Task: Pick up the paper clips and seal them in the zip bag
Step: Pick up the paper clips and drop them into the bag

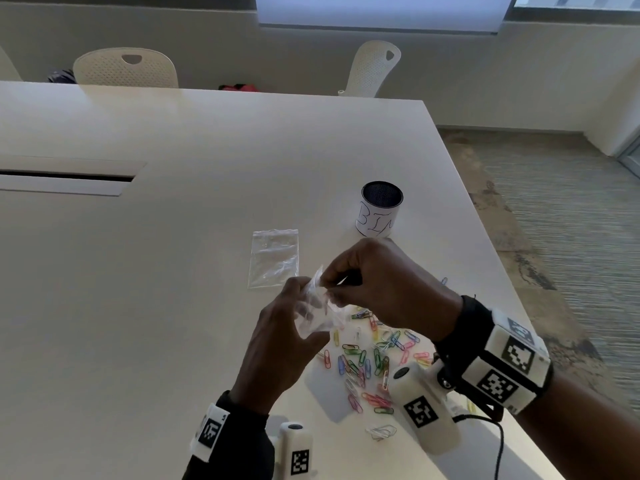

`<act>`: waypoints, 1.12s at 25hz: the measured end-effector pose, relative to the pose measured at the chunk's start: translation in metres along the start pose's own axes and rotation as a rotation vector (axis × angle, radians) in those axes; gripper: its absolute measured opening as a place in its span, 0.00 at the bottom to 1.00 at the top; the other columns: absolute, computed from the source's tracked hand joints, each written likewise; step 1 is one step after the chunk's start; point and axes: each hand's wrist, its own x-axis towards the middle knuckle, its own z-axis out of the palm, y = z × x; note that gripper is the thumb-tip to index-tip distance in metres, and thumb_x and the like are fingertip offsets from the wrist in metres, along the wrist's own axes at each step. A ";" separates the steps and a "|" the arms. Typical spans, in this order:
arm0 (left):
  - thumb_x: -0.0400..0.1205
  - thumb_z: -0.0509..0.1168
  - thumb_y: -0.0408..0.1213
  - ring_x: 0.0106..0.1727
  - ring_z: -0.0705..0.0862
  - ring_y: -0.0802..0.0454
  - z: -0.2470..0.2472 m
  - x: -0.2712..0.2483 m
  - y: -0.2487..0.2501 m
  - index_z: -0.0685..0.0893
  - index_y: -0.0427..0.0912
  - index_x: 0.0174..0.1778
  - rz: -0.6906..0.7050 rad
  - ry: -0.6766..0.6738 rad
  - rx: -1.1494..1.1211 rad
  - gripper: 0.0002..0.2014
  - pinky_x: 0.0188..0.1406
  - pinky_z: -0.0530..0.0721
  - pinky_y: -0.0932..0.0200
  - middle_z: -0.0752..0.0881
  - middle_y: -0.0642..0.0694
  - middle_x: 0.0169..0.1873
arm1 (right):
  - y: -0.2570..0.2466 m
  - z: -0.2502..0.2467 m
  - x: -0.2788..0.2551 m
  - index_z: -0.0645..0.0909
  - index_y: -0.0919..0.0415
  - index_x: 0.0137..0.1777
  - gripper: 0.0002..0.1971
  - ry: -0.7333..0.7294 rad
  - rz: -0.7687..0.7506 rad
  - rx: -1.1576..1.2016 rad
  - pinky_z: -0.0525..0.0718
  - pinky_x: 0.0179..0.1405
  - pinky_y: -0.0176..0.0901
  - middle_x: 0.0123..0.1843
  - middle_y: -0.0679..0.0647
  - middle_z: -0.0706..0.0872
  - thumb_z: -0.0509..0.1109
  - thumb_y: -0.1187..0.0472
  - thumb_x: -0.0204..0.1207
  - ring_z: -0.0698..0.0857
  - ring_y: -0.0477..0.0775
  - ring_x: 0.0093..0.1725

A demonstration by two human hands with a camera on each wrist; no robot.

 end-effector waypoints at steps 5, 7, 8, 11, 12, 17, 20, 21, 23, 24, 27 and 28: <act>0.74 0.83 0.37 0.54 0.85 0.68 -0.015 0.008 -0.014 0.78 0.53 0.66 -0.016 0.004 -0.056 0.28 0.42 0.81 0.80 0.87 0.65 0.49 | 0.016 -0.011 0.011 0.94 0.58 0.52 0.06 0.174 0.028 0.000 0.93 0.47 0.32 0.41 0.49 0.95 0.82 0.62 0.76 0.94 0.40 0.38; 0.74 0.83 0.34 0.54 0.85 0.67 -0.025 0.007 -0.020 0.79 0.52 0.68 -0.033 0.023 -0.083 0.28 0.43 0.80 0.81 0.88 0.64 0.49 | 0.038 -0.003 0.011 0.92 0.58 0.56 0.09 0.189 0.099 -0.099 0.92 0.47 0.37 0.47 0.51 0.95 0.80 0.57 0.79 0.92 0.42 0.42; 0.74 0.83 0.33 0.54 0.85 0.67 -0.030 0.006 -0.023 0.80 0.52 0.68 -0.040 0.028 -0.091 0.28 0.44 0.80 0.81 0.88 0.63 0.49 | 0.050 0.006 0.010 0.89 0.58 0.63 0.17 0.108 0.179 -0.170 0.91 0.51 0.39 0.56 0.53 0.93 0.79 0.51 0.79 0.91 0.44 0.49; 0.74 0.82 0.33 0.53 0.87 0.64 -0.041 0.002 -0.030 0.80 0.54 0.67 -0.055 0.037 -0.099 0.28 0.45 0.79 0.82 0.90 0.62 0.50 | 0.077 0.035 0.004 0.72 0.55 0.82 0.41 -0.188 0.392 -0.423 0.82 0.70 0.49 0.76 0.55 0.78 0.76 0.34 0.74 0.80 0.55 0.72; 0.74 0.82 0.33 0.53 0.87 0.63 -0.044 0.001 -0.032 0.80 0.55 0.66 -0.060 0.034 -0.095 0.28 0.45 0.79 0.82 0.90 0.61 0.49 | 0.081 0.043 0.002 0.69 0.54 0.83 0.45 -0.215 0.400 -0.455 0.79 0.73 0.50 0.77 0.55 0.75 0.76 0.31 0.72 0.77 0.56 0.74; 0.73 0.81 0.33 0.53 0.87 0.63 -0.054 -0.002 -0.037 0.80 0.57 0.65 -0.077 0.050 -0.081 0.28 0.43 0.76 0.85 0.90 0.61 0.49 | 0.074 0.070 -0.004 0.75 0.56 0.74 0.33 -0.209 0.301 -0.314 0.84 0.69 0.46 0.70 0.50 0.75 0.77 0.39 0.75 0.80 0.49 0.64; 0.73 0.82 0.33 0.53 0.87 0.64 -0.053 0.000 -0.037 0.80 0.56 0.66 -0.075 0.044 -0.076 0.29 0.44 0.76 0.85 0.89 0.61 0.49 | 0.069 0.079 -0.008 0.79 0.56 0.73 0.22 -0.242 0.167 -0.275 0.85 0.70 0.49 0.70 0.49 0.78 0.75 0.51 0.82 0.82 0.48 0.65; 0.73 0.82 0.33 0.53 0.87 0.65 -0.052 0.000 -0.037 0.80 0.55 0.67 -0.074 0.040 -0.073 0.29 0.44 0.77 0.84 0.89 0.61 0.50 | 0.068 0.081 -0.008 0.80 0.54 0.73 0.21 -0.241 0.131 -0.278 0.84 0.71 0.48 0.71 0.48 0.78 0.75 0.51 0.82 0.81 0.48 0.67; 0.74 0.82 0.34 0.53 0.87 0.65 -0.049 0.002 -0.037 0.80 0.55 0.68 -0.071 0.031 -0.072 0.29 0.45 0.78 0.83 0.89 0.61 0.50 | 0.067 0.084 -0.005 0.80 0.49 0.74 0.24 -0.220 0.049 -0.299 0.81 0.71 0.43 0.73 0.46 0.78 0.75 0.45 0.80 0.77 0.46 0.70; 0.74 0.82 0.34 0.53 0.87 0.65 -0.048 0.003 -0.036 0.80 0.55 0.68 -0.067 0.028 -0.071 0.29 0.46 0.79 0.82 0.89 0.61 0.51 | 0.066 0.086 -0.003 0.80 0.47 0.74 0.25 -0.228 0.002 -0.300 0.79 0.69 0.40 0.74 0.46 0.77 0.75 0.42 0.79 0.75 0.45 0.70; 0.74 0.82 0.34 0.54 0.87 0.66 -0.045 0.008 -0.034 0.79 0.55 0.68 -0.059 0.027 -0.064 0.29 0.47 0.79 0.82 0.89 0.62 0.51 | 0.067 0.097 -0.001 0.83 0.46 0.68 0.17 -0.303 -0.157 -0.360 0.76 0.67 0.38 0.70 0.46 0.79 0.73 0.44 0.82 0.74 0.44 0.67; 0.74 0.82 0.34 0.54 0.87 0.66 -0.044 0.010 -0.033 0.79 0.55 0.68 -0.058 0.029 -0.068 0.28 0.47 0.79 0.82 0.89 0.63 0.51 | 0.070 0.099 -0.001 0.84 0.47 0.64 0.12 -0.305 -0.197 -0.399 0.80 0.67 0.42 0.67 0.46 0.81 0.72 0.46 0.83 0.76 0.46 0.66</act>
